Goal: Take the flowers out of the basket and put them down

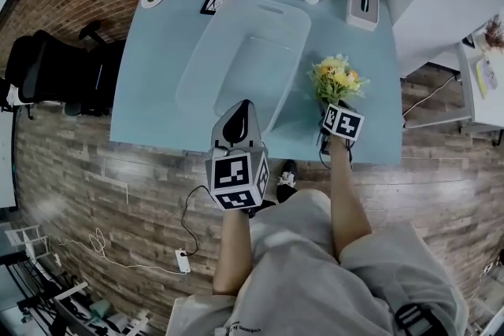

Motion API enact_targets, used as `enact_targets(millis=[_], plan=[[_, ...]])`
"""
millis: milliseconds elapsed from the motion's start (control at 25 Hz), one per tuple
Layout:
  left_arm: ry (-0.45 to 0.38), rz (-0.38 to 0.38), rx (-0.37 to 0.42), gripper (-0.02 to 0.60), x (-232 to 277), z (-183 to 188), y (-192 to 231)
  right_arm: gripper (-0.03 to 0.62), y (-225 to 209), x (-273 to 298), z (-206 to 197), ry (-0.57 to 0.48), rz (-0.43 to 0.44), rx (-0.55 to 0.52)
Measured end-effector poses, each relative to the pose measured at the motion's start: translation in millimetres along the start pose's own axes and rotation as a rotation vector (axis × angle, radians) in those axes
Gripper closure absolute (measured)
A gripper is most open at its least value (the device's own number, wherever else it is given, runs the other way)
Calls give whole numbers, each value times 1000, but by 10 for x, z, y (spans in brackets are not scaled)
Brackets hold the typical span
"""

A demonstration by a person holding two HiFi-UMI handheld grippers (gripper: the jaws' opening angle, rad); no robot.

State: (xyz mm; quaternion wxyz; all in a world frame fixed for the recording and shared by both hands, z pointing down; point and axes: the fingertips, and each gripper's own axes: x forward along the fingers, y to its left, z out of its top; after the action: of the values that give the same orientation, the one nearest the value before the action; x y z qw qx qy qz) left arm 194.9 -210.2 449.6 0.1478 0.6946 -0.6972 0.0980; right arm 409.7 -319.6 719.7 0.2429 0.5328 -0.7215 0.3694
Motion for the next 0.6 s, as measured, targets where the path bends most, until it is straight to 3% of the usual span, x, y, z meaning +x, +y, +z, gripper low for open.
enact_targets(millis=[280,520,600], plan=[[-29,52,-1,563,-473,-75,-92,313,135,-337,9,-41,48,-74],[-43,86,-65,563,-965,-247,-391,313,214,-861,-97,-89,116,-171],[-47,100,-52,563,-1145,-296,-516,313,222,-1030,-183,-105,144,-208]])
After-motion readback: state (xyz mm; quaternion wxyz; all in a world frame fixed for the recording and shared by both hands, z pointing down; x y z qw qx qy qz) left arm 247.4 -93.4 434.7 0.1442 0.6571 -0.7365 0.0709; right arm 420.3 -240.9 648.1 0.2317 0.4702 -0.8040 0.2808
